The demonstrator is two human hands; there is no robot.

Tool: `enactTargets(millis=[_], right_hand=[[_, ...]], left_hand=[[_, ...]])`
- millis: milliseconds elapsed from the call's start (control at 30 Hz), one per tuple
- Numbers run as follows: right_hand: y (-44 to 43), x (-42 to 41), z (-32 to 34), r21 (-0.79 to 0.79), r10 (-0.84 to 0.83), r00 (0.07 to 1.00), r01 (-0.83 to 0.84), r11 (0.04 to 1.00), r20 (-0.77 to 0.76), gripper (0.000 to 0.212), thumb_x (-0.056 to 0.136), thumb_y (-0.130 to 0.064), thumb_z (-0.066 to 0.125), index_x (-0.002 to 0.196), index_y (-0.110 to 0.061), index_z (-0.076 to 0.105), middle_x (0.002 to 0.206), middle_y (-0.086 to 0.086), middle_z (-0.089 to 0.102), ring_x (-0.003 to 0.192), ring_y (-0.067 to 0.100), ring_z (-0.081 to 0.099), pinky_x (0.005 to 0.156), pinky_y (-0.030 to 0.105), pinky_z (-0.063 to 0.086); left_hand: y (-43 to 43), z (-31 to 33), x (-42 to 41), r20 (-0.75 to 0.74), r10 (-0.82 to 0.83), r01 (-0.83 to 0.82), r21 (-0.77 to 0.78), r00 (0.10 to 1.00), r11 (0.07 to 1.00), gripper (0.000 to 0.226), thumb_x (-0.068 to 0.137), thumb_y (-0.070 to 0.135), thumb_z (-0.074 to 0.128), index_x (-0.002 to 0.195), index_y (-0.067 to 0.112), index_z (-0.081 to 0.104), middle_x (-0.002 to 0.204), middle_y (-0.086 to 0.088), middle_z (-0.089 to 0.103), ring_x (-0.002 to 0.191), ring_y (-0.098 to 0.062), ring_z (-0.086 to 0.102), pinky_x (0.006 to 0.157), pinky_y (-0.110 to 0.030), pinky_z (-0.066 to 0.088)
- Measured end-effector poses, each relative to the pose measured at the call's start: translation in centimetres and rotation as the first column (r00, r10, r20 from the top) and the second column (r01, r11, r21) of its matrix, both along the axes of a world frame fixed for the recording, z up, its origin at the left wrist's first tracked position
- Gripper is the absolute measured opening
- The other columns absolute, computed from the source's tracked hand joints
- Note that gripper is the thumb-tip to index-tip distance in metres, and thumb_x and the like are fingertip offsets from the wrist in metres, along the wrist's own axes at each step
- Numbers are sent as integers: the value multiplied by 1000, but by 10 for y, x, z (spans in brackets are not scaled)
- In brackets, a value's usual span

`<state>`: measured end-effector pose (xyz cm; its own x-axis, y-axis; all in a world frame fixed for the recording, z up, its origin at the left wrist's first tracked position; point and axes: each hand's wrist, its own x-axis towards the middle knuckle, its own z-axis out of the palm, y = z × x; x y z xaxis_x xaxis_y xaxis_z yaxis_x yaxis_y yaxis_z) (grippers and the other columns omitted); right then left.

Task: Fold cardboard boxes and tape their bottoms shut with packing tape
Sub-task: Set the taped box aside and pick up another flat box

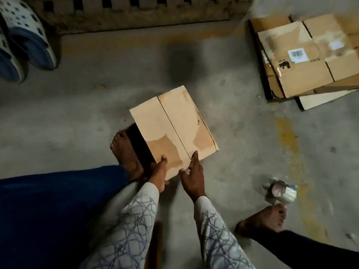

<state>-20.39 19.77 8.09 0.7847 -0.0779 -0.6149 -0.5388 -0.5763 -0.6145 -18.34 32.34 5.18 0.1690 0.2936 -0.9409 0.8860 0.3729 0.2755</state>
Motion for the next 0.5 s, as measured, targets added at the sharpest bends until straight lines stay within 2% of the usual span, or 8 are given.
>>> enactTargets(millis=[100, 167, 233, 333, 500], right_hand=[[23, 81, -7, -37, 199, 980, -198, 980, 30, 79, 94, -18, 60, 160, -25, 17, 155, 16, 35, 134, 35, 47, 111, 40, 41], [45, 141, -12, -79, 351, 934, -345, 935, 72, 77, 91, -20, 60, 159, -24, 23, 155, 16, 36, 135, 38, 45, 110, 45, 42], [69, 195, -18, -103, 438, 896, -429, 897, 80, 80, 89, -24, 62, 159, -22, 23, 153, 18, 37, 136, 42, 43, 110, 49, 42], [99, 257, -23, -166, 506, 857, -488, 857, 93, 84, 89, -26, 65, 159, -16, 19, 149, 22, 39, 137, 42, 39, 112, 49, 39], [112, 312, -28, -228, 590, 795, -554, 801, 142, 85, 92, -31, 59, 160, -15, 11, 151, 19, 37, 141, 39, 32, 115, 50, 33]], left_hand=[[46, -15, 62, 210, 5, -46, 193, 978, 980, 68, 76, 48, 77, 131, 15, 54, 126, -9, 64, 93, -28, 68, 79, -48, 61], [81, -17, 111, 335, -34, -65, 277, 941, 959, 54, 89, 30, 73, 136, 11, 56, 121, -10, 67, 76, -17, 67, 72, -36, 61], [110, -20, 158, 406, -99, -70, 382, 908, 921, 44, 95, 20, 68, 137, 11, 60, 119, -10, 69, 80, -19, 68, 79, -37, 60], [134, -27, 213, 440, -137, -108, 488, 888, 866, 46, 95, 23, 67, 139, 16, 59, 132, -6, 66, 109, -28, 69, 98, -44, 55], [151, -42, 266, 464, -166, -139, 555, 870, 820, 47, 96, 28, 66, 142, 25, 55, 140, 0, 61, 118, -22, 64, 105, -39, 51]])
